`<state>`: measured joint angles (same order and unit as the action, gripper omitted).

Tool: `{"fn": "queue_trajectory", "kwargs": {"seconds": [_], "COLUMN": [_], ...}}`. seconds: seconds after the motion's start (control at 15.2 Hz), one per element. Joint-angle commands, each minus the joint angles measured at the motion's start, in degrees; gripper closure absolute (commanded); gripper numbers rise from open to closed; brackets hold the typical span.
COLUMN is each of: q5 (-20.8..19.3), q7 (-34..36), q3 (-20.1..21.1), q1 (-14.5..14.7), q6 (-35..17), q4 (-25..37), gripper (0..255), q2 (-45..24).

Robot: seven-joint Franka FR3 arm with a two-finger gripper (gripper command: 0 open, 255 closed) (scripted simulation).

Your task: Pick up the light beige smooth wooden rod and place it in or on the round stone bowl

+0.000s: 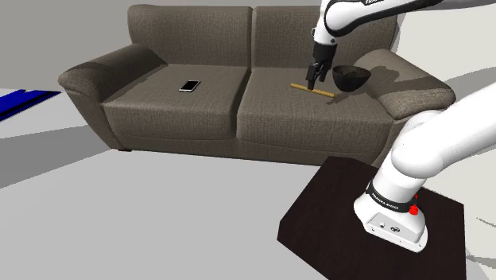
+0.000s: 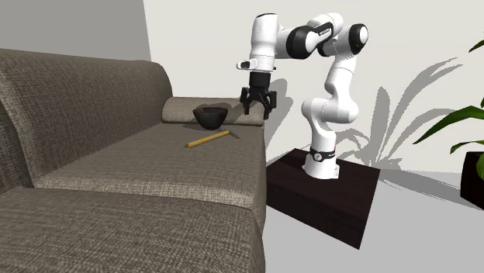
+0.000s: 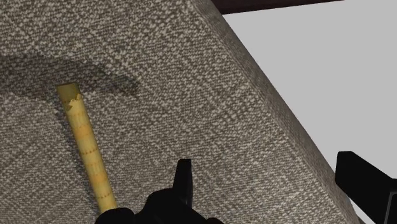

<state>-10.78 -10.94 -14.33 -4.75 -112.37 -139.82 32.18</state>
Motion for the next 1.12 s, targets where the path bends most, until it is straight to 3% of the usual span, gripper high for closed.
{"fn": "queue_trajectory", "kwargs": {"seconds": [0.0, 0.4, 0.86, 1.06], "q5": [-0.89, -0.68, 5.49, 6.42], "q7": [-3.11, -11.92, -24.13, -24.81], "q3": [-2.47, -9.04, -15.64, -15.84], "q1": [-0.50, -0.82, -0.60, -0.68], "q6": [-2.98, -10.81, -17.83, -20.10], "q4": [0.86, 5.43, 13.87, 13.03], "gripper": [0, 0, 0, 0], "q2": [-2.92, -12.92, -26.52, -28.11]}}
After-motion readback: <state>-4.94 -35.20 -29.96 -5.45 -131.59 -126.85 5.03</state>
